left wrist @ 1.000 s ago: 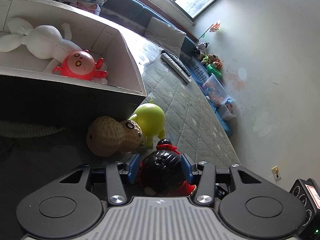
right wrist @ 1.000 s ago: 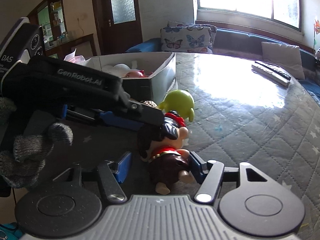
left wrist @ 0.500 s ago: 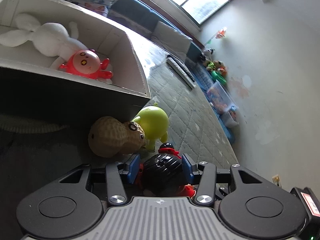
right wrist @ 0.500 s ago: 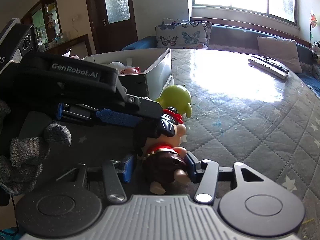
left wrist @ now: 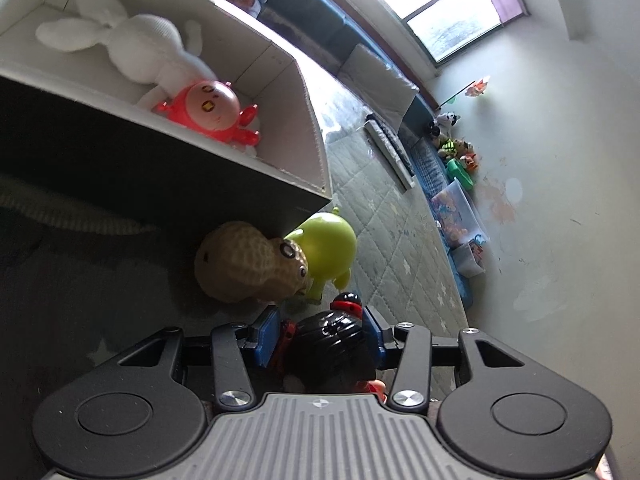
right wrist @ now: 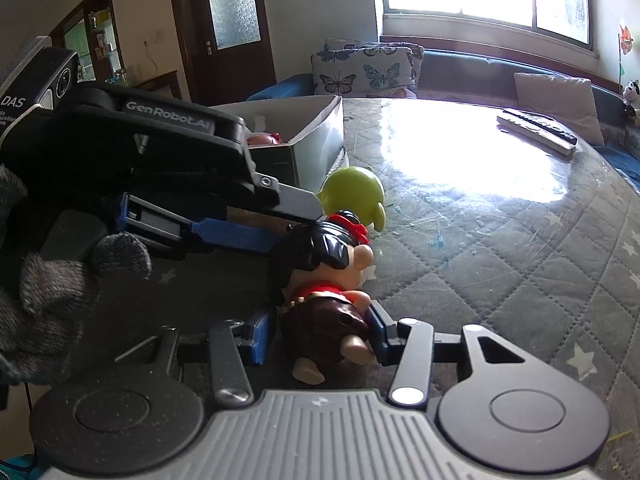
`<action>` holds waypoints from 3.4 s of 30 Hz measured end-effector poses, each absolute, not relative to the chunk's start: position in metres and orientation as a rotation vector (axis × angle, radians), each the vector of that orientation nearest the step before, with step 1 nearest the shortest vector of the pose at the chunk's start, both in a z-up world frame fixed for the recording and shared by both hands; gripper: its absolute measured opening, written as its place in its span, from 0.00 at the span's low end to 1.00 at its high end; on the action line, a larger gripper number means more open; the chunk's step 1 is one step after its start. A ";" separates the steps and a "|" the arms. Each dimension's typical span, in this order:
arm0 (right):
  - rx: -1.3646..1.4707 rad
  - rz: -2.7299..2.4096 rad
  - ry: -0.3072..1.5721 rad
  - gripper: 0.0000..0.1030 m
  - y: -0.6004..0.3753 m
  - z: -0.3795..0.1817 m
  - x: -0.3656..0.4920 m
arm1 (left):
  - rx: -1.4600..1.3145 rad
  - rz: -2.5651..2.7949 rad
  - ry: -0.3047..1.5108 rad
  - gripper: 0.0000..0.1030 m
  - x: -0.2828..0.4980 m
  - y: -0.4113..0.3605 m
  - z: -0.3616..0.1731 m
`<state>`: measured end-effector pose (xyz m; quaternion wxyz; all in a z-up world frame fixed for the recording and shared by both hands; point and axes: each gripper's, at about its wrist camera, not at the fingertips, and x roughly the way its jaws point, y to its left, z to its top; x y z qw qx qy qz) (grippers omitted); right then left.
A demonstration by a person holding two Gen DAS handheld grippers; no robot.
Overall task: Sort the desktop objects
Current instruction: 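Lift the doll with both grippers toward the white box, then lower the black-haired doll into the box and open both grippers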
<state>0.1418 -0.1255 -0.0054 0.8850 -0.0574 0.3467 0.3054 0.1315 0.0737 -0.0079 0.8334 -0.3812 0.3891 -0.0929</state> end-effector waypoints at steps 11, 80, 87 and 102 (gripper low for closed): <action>-0.134 0.634 0.724 0.43 -0.126 -0.007 0.141 | -0.701 -0.303 0.881 0.48 0.133 0.063 0.000; -0.256 1.003 0.684 0.43 0.101 0.041 0.255 | -0.848 -0.033 0.647 0.53 0.175 0.273 0.037; -0.258 1.022 0.774 0.43 0.115 0.019 0.271 | -0.854 0.022 0.696 0.53 0.186 0.283 0.017; -0.315 0.998 0.781 0.46 0.119 0.015 0.258 | -0.775 0.050 0.735 0.49 0.184 0.267 0.017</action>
